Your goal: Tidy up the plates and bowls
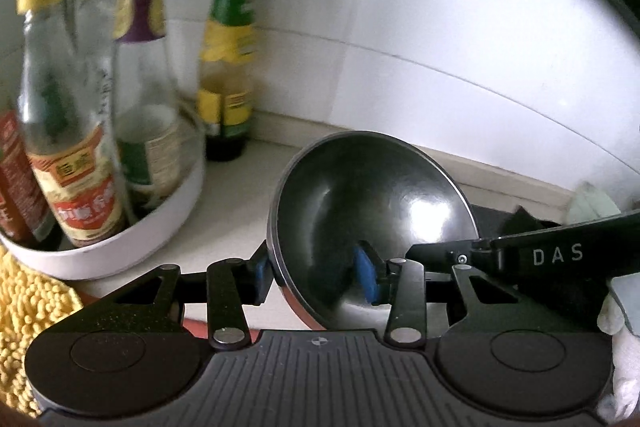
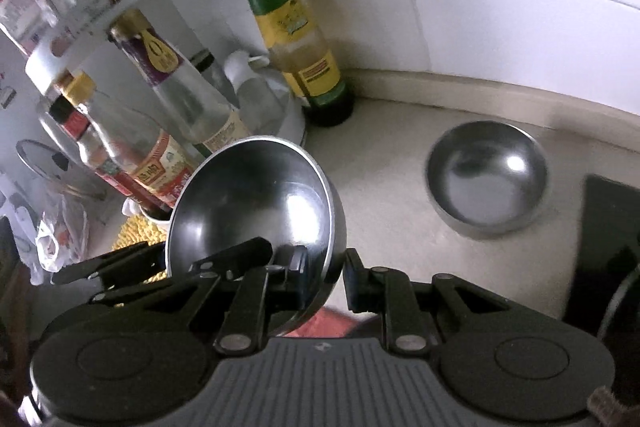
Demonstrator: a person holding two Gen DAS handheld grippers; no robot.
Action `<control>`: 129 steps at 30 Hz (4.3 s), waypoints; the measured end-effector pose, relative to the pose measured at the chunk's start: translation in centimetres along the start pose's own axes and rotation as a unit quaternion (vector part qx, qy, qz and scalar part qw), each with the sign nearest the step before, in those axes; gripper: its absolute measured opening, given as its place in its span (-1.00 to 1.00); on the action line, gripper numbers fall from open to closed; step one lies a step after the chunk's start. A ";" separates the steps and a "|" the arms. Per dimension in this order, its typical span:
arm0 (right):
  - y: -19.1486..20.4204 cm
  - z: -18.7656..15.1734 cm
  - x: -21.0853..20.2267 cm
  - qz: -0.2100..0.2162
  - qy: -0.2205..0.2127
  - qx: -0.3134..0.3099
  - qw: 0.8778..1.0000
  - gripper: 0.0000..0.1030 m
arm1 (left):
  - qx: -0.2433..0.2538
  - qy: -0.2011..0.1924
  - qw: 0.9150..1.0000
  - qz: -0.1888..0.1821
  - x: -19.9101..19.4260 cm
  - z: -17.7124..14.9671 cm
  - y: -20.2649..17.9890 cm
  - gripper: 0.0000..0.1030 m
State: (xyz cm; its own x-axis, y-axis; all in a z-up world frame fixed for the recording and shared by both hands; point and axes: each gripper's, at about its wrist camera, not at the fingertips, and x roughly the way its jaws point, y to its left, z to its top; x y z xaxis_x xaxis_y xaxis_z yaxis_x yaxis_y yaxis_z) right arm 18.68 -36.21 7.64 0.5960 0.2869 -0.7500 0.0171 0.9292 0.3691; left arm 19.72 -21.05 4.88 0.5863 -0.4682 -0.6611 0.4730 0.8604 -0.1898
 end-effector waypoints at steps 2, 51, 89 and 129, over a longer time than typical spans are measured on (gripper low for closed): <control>-0.1 -0.9 -1.5 -0.007 -0.006 0.005 1.000 -0.65 | 0.017 0.000 1.000 -0.011 -0.7 -0.4 -1.2 0.01; -7.5 -7.7 -4.5 -0.125 -0.117 0.077 0.982 -0.32 | 0.037 0.072 0.996 -0.042 4.6 -3.9 -3.0 0.14; -9.2 -3.3 -4.5 -0.098 -0.092 0.055 0.989 -0.33 | 0.007 0.056 0.998 -0.031 8.2 2.8 -2.3 0.44; -15.4 3.1 7.2 -0.091 -0.003 0.101 0.991 -0.65 | 0.051 0.124 0.991 -0.020 19.7 4.0 -4.5 -0.18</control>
State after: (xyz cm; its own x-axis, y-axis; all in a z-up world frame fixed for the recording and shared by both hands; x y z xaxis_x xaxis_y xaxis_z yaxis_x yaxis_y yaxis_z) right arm 25.25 -49.20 -1.76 0.5726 0.1178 -0.8113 0.2843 0.8997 0.3313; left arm 31.74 -34.90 -4.38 0.3912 -0.4270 -0.8153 0.5642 0.8111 -0.1541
